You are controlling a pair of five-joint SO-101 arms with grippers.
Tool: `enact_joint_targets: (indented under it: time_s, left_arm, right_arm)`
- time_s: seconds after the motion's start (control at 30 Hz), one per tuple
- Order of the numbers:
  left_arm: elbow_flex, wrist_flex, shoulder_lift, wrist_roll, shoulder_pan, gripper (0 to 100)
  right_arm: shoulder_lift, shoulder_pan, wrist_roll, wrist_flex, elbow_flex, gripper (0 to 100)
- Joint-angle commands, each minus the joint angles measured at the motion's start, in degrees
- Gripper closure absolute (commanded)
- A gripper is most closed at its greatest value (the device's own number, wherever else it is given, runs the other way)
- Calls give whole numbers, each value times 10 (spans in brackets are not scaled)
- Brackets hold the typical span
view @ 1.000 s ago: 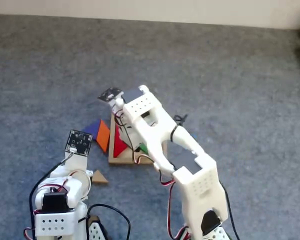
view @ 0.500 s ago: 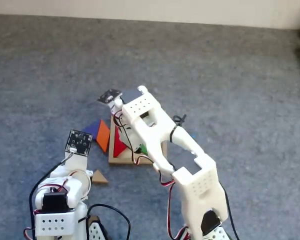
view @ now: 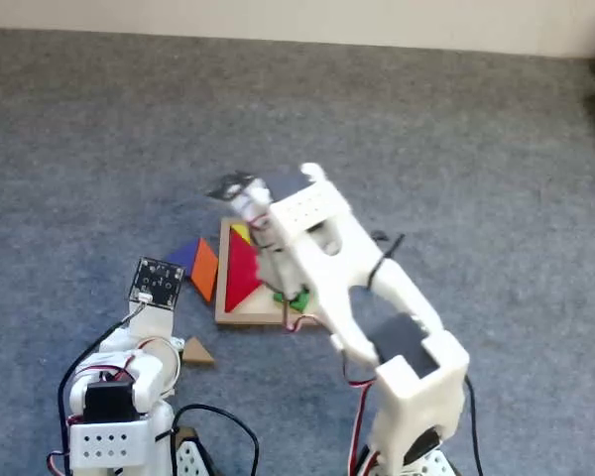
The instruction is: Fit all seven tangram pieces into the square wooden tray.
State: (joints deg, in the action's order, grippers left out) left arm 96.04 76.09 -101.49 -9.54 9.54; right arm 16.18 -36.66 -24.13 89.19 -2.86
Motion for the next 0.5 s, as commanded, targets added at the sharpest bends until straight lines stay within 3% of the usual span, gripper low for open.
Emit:
enact_joint_targets:
  time_s: [0.0,0.23,0.47]
  left_arm:
    - [11,4,-28,4,-8,994]
    - [11,4,-28,4,-8,994]
    - [11,4,-28,4,-8,994]
  right_arm:
    - [-51,54,-34,-85,80,972]
    - [-51,44,-47,-211,182,972]
    - [-50,6,-45,-270,192,972]
